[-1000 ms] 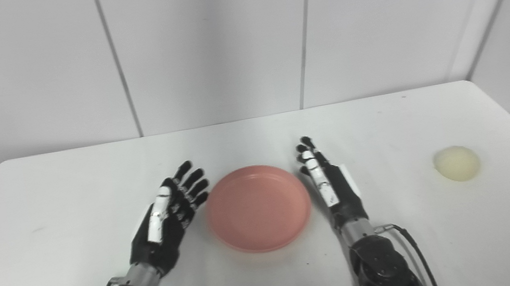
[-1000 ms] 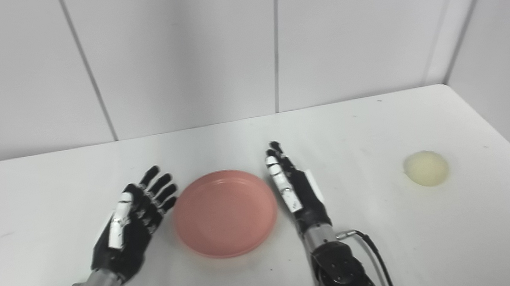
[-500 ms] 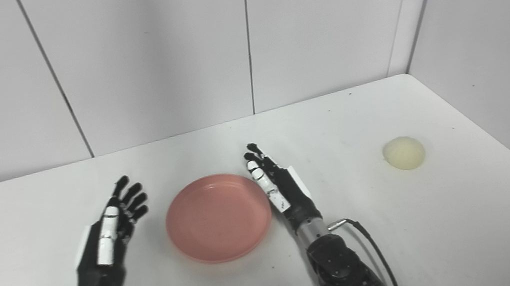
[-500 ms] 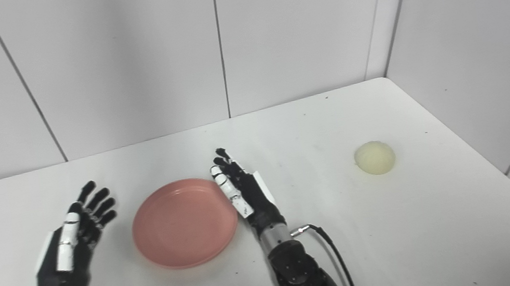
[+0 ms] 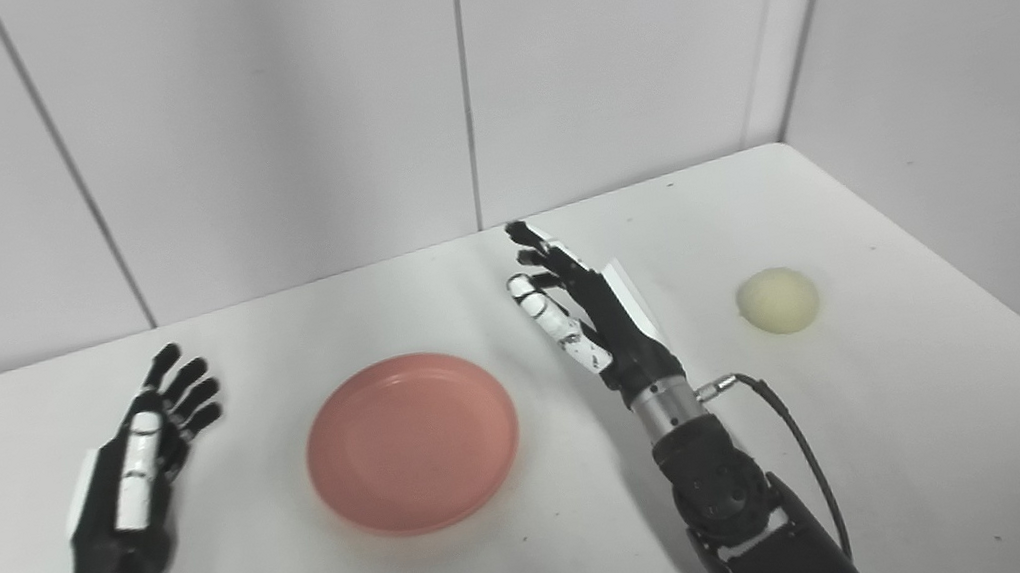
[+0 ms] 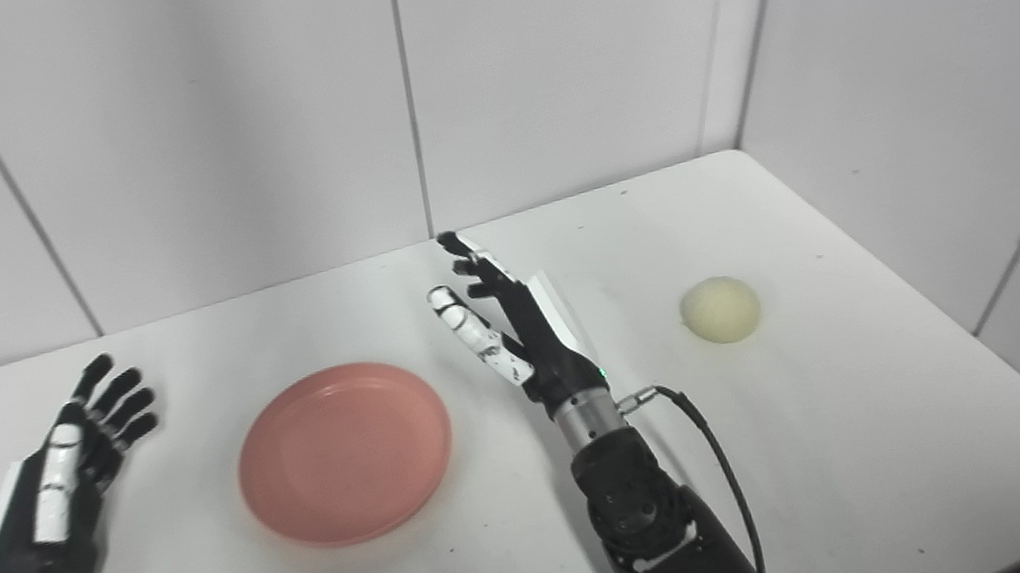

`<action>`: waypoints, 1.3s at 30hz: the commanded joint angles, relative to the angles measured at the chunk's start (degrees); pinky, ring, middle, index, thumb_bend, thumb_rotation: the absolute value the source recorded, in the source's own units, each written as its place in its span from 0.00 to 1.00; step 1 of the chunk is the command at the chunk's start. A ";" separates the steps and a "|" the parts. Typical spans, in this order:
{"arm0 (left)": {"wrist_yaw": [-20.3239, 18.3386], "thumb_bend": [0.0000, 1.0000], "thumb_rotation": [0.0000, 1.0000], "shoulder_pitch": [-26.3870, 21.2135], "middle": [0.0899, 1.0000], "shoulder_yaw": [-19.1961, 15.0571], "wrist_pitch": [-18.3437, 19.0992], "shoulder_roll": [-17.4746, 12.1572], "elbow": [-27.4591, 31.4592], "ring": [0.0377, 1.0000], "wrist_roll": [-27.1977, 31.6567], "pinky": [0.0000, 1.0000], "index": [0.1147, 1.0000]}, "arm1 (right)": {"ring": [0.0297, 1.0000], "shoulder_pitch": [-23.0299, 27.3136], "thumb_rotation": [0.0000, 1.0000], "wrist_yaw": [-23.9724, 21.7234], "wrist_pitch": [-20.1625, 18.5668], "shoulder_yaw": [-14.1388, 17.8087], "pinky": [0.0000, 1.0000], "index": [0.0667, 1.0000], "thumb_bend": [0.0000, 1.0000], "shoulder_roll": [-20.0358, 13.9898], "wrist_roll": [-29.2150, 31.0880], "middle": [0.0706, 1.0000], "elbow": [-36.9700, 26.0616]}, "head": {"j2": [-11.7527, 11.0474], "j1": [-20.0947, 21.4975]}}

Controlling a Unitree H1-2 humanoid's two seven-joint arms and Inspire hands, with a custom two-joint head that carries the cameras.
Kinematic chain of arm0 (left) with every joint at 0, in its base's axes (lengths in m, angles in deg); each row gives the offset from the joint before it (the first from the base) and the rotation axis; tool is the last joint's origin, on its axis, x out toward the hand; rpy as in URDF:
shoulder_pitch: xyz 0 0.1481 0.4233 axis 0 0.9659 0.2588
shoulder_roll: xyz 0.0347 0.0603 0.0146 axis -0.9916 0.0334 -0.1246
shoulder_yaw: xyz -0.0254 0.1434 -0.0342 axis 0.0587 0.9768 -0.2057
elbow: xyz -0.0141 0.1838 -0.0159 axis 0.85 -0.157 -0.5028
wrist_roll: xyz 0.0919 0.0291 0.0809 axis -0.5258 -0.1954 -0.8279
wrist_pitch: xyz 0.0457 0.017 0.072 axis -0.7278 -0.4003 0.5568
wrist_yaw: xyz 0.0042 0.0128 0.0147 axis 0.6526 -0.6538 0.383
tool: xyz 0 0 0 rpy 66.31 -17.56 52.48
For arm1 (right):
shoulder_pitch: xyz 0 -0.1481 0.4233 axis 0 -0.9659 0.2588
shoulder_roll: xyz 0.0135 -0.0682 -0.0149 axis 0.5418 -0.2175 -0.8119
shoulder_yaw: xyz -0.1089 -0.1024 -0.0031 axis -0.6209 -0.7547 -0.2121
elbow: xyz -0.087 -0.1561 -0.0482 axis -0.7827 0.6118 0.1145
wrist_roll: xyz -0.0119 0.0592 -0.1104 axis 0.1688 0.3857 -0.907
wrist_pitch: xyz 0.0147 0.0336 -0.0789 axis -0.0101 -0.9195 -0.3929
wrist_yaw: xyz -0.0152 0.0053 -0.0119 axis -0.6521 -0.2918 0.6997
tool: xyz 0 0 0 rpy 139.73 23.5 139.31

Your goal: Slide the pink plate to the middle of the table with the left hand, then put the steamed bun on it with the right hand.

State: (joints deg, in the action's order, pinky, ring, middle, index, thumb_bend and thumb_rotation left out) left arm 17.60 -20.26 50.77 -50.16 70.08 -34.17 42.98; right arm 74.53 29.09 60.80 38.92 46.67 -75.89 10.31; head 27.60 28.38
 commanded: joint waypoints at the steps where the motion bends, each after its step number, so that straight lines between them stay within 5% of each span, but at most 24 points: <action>1: -1.45 0.56 0.92 9.10 0.87 -0.40 -2.61 -0.10 -10.29 0.85 0.44 0.83 0.88 | 0.85 2.59 0.95 0.74 -3.84 1.02 0.78 0.84 0.70 -2.33 -6.72 0.86 -7.33 | -0.07 0.68; 14: -4.37 0.55 0.91 6.90 0.85 -2.19 -5.02 -1.02 -16.47 0.83 1.23 0.80 0.86 | 0.86 1.79 0.66 -6.52 -12.79 5.31 0.77 0.85 0.80 -12.78 -18.38 0.88 -18.41 | 0.72 2.55; 22: -4.99 0.55 0.90 6.89 0.85 -3.03 -3.88 -1.26 -16.28 0.83 0.85 0.80 0.86 | 0.80 -1.93 0.66 -10.24 -16.80 9.44 0.65 0.84 0.88 -20.31 -24.35 0.89 -17.05 | 0.79 3.50; 33: -5.21 0.56 0.90 6.82 0.84 -3.05 -3.90 -1.53 -16.59 0.81 0.36 0.78 0.85 | 0.80 -2.84 0.40 -17.89 -23.17 12.57 0.66 0.84 0.89 -25.26 -23.19 0.86 -15.67 | 1.37 3.30; 39: -5.29 0.57 0.90 7.29 0.83 -2.70 -3.87 -1.58 -15.67 0.81 0.02 0.78 0.84 | 0.80 -2.81 0.35 -21.57 -26.24 12.63 0.65 0.83 0.89 -27.23 -23.48 0.85 -14.63 | 1.50 3.38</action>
State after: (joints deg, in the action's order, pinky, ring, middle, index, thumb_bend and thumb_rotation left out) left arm 13.22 -24.24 47.79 -53.54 68.29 -42.33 42.98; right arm 69.22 7.70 36.17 50.26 22.78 -98.76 -3.50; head 29.09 31.82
